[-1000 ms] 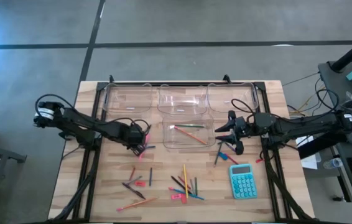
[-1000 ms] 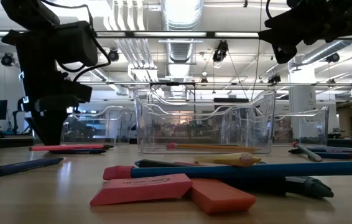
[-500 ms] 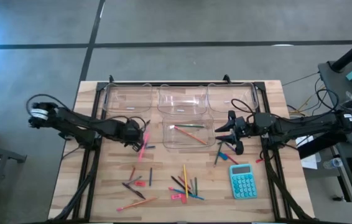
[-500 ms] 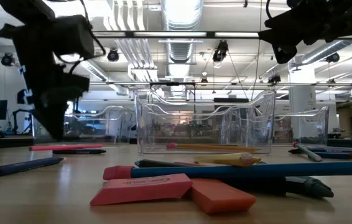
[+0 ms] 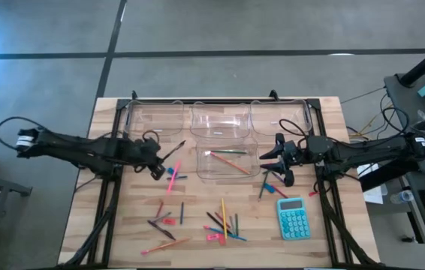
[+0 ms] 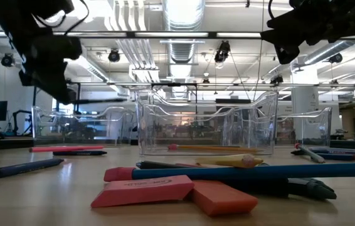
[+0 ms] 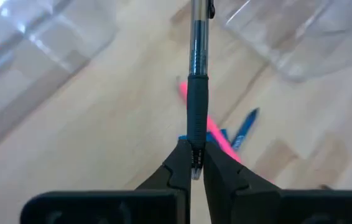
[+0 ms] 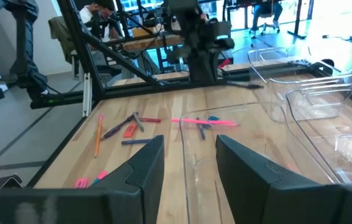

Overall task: Sort crayons/erasers/pens/pencils in bins
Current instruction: Put the top black pen into the top left transparent bin

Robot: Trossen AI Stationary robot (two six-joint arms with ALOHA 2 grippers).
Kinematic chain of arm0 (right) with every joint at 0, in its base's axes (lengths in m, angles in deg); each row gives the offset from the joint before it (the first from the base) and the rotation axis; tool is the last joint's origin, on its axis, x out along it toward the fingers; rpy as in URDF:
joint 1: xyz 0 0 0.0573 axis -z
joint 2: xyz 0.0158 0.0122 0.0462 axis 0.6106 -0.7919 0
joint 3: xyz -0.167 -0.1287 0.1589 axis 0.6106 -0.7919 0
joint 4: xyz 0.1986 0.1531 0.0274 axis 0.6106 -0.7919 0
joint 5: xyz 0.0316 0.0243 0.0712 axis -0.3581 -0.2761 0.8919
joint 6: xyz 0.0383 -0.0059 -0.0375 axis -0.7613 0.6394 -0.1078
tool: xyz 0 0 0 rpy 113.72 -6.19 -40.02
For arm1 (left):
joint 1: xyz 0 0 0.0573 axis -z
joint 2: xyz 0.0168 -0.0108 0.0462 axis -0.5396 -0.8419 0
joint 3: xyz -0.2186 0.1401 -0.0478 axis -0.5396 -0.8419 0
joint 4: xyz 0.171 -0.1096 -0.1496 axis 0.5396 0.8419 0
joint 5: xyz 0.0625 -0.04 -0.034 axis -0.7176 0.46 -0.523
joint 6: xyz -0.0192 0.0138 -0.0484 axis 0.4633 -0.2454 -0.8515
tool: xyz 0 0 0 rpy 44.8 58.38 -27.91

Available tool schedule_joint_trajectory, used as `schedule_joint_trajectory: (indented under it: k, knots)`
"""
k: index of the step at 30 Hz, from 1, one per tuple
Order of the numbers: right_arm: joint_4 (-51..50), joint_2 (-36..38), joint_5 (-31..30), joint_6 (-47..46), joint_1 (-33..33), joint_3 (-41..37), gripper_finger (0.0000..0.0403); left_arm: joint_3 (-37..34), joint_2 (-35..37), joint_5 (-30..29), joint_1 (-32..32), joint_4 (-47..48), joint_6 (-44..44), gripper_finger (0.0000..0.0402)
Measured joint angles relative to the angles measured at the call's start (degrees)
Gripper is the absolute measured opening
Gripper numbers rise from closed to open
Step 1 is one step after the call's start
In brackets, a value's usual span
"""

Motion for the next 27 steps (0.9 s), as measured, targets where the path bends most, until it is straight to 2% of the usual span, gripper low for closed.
schedule_joint_trajectory:
  k: [2, 8, 10, 16, 21, 27]
  knots:
    - [0.0, 0.0, -0.02, 0.0, 0.0, 0.0, 0.0137, 0.7, 2.6, -2.19, -0.1, 0.02, 1.38, 0.0004]
    - [0.0, 0.02, -1.5, 0.21, 0.01, 0.0, 0.0137, 3.54, 7.15, -17.77, -2.39, 1.49, 5.67, 0.0003]
    - [0.0, -0.01, -1.55, 0.35, 0.0, 0.0, 0.0137, 4.16, 7.5, -20.97, -4.36, 1.65, 9.67, 0.0003]
    - [0.0, 0.02, -1.56, 0.27, 0.0, 0.0, 0.0137, 4.68, 4.11, -22.16, -13.97, 5.53, 28.71, 0.0002]
    - [0.0, 0.01, -1.55, 0.07, 0.0, 0.02, 0.0137, 4.67, -0.84, -22.47, -22.67, 3.12, 33.88, 0.0002]
    - [-0.02, 0.0, -1.53, 0.02, 0.0, 0.02, 0.0137, 5.34, -8.46, -20.82, -25.84, 2.62, 37.82, 0.0002]
